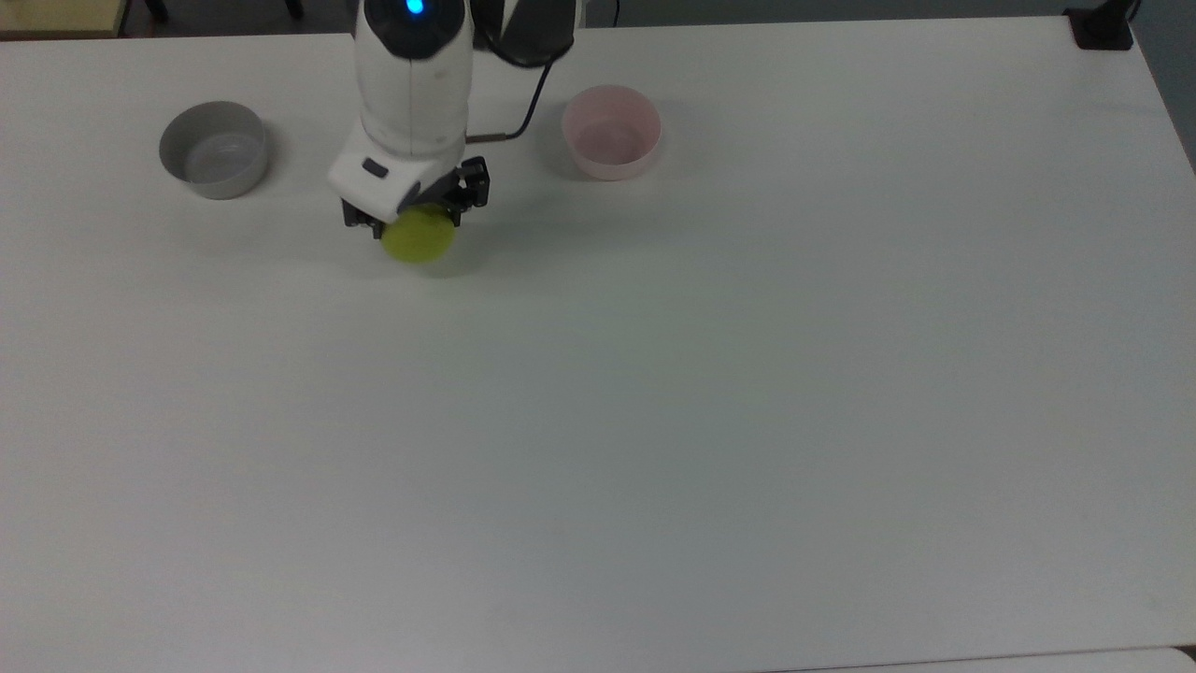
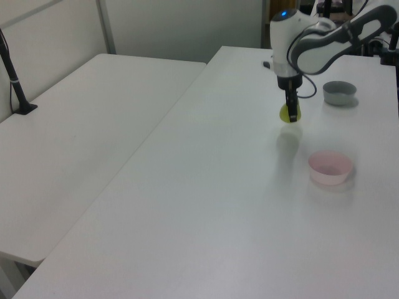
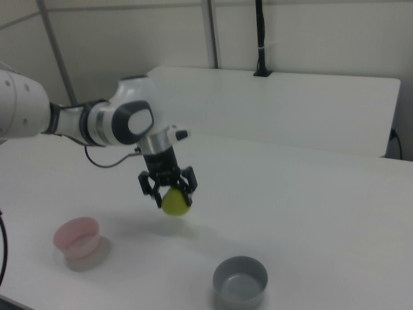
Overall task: Place the pear in the bowl
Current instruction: 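Carry the held pear over to the pink bowl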
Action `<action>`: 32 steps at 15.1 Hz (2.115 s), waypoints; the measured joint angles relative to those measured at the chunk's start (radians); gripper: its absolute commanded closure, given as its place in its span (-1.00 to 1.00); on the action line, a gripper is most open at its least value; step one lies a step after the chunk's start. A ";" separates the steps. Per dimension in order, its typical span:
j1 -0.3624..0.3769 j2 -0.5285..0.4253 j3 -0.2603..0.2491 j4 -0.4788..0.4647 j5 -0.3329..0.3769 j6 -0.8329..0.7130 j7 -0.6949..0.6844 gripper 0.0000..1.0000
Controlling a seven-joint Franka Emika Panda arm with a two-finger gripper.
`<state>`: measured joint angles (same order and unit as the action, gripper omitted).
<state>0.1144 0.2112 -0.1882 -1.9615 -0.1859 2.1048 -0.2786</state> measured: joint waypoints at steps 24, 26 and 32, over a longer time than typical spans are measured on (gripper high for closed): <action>0.427 -0.421 -0.022 -0.094 0.020 -0.330 0.179 0.50; 0.431 -0.440 -0.022 -0.126 0.020 -0.330 0.181 0.50; 0.457 -0.466 -0.022 -0.297 0.020 -0.233 0.181 0.49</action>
<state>0.5712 -0.2546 -0.2099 -2.2581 -0.1660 1.8717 -0.0978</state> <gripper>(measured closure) 0.137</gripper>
